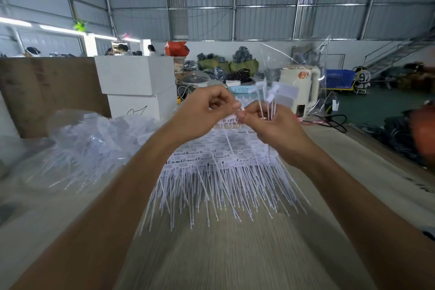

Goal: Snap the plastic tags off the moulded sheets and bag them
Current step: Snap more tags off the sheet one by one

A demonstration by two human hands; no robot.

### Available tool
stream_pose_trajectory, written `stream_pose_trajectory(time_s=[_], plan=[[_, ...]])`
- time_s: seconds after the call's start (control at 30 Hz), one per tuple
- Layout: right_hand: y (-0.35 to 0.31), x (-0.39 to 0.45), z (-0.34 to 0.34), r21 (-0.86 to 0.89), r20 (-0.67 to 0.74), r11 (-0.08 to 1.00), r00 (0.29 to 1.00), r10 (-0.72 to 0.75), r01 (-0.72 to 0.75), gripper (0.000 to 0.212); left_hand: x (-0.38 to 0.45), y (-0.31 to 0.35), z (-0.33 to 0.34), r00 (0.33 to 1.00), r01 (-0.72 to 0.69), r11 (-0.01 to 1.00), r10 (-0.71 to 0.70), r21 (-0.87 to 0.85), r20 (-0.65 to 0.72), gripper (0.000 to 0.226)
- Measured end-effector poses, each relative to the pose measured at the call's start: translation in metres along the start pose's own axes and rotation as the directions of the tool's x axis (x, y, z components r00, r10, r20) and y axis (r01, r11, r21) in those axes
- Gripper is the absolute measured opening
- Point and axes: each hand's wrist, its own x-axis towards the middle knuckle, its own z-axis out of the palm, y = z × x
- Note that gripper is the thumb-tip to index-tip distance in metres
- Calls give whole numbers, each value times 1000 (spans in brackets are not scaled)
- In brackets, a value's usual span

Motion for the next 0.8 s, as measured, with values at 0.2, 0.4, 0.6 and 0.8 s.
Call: stream_pose_trajectory(time_s=[0.2,0.4,0.6,0.8], plan=[[1,1,-1,58,-79,996,994,71,-66,19,-2,-6,0,997,23,995,-30,97,78,20],[5,-1,-4,47,7,998,999,47,-47,10,0,-2,0,995,-36,981,19,189,94,24],[2,-2,-6,-182,41,975,992,-123,129,22,0,1,1,994,31,991,-44,128,99,41],[-3,0,-3,-435,139,841,947,-291,322,28,-1,-4,-1,990,100,995,-101,16,103,43]])
